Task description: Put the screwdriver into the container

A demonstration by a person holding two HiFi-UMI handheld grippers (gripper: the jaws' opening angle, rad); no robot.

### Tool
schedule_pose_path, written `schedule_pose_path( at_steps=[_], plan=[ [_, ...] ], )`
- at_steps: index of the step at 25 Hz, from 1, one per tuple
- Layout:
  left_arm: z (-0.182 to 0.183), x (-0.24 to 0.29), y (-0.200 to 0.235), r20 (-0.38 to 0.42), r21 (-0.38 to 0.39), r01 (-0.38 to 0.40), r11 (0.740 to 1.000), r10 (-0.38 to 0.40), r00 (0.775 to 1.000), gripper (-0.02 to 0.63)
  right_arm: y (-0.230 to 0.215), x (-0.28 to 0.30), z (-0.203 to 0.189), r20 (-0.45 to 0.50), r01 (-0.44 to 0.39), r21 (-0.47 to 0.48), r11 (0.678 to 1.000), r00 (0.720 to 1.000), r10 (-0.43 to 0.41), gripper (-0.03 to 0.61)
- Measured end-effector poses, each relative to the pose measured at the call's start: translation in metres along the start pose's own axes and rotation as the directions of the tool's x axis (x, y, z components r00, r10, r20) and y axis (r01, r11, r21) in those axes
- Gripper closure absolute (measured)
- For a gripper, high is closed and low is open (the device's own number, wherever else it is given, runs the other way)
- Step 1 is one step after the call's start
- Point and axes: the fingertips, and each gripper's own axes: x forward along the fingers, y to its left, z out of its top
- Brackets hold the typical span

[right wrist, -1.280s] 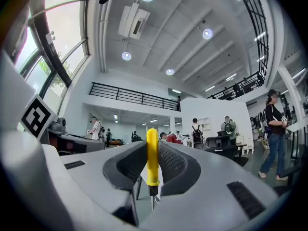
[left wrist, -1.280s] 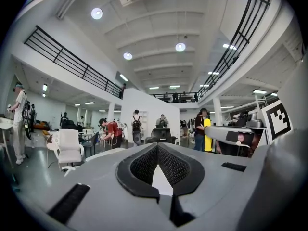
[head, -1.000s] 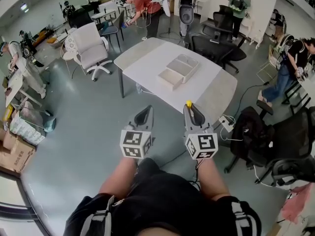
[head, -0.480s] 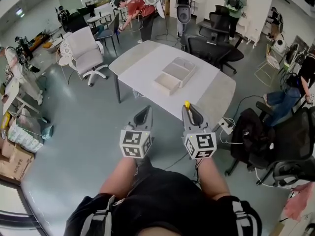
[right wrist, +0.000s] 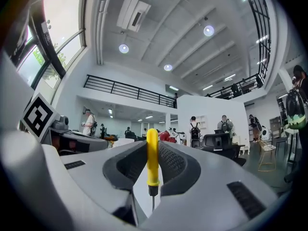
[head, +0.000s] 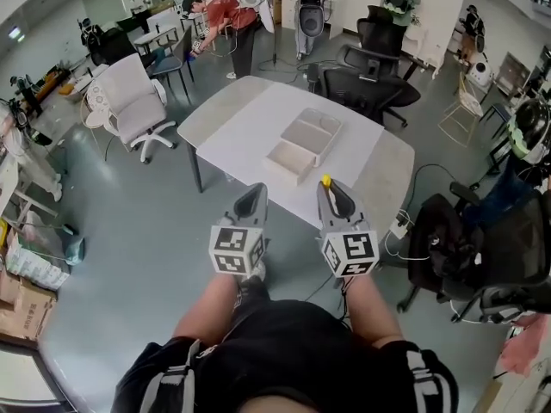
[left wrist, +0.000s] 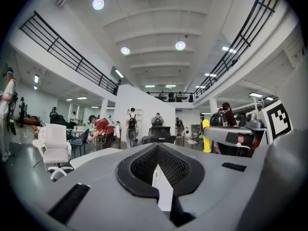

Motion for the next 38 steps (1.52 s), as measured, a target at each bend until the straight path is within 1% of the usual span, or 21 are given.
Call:
schedule_pose_path(
  at_steps=[5,8,13,16,19,24,29,35,38],
  plan=[
    [0.006,0.049,0.042,-0.024,0.007,0.053,0.999,-0.052,0.998,0.601,-0.006,0.060,-0.005,-0.024,0.035,0.012,0.999,0.999,-0.035,0.511],
    [0.014,0.080,0.068,-0.023,-0.010,0.072,0.997,-0.072,0.997,0.601,-0.011,0.097,-0.006,-0.039,0.049,0.005,0.999,0.998,-0.049,0.511],
    [0.022,0.127,0.105,-0.022,-0.015,0.112,0.994,-0.112,0.993,0.601,-0.020,0.150,-0.012,-0.058,0.081,-0.002,0.997,0.995,-0.081,0.511],
    [0.025,0.155,0.132,-0.026,-0.024,0.142,0.990,-0.142,0.989,0.601,-0.023,0.187,-0.014,-0.071,0.109,-0.007,0.994,0.992,-0.109,0.511],
    [0.023,0.185,0.151,-0.036,-0.024,0.187,0.982,-0.188,0.982,0.601,-0.031,0.218,-0.019,-0.075,0.154,-0.012,0.988,0.985,-0.154,0.511],
    [0.024,0.224,0.166,-0.052,-0.022,0.269,0.963,-0.269,0.962,0.601,-0.045,0.251,-0.022,-0.090,0.227,-0.014,0.974,0.970,-0.228,0.511],
    [0.017,0.252,0.178,-0.065,-0.010,0.320,0.947,-0.320,0.945,0.601,-0.052,0.269,-0.040,-0.135,0.281,-0.011,0.960,0.950,-0.280,0.511],
    [0.000,0.263,0.178,-0.095,-0.038,0.337,0.941,-0.339,0.936,0.601,-0.059,0.275,-0.064,-0.199,0.280,-0.024,0.960,0.939,-0.279,0.511],
    [-0.006,0.269,0.172,-0.109,-0.037,0.335,0.941,-0.337,0.935,0.601,-0.072,0.276,-0.073,-0.224,0.268,-0.036,0.963,0.937,-0.269,0.511]
  ],
)
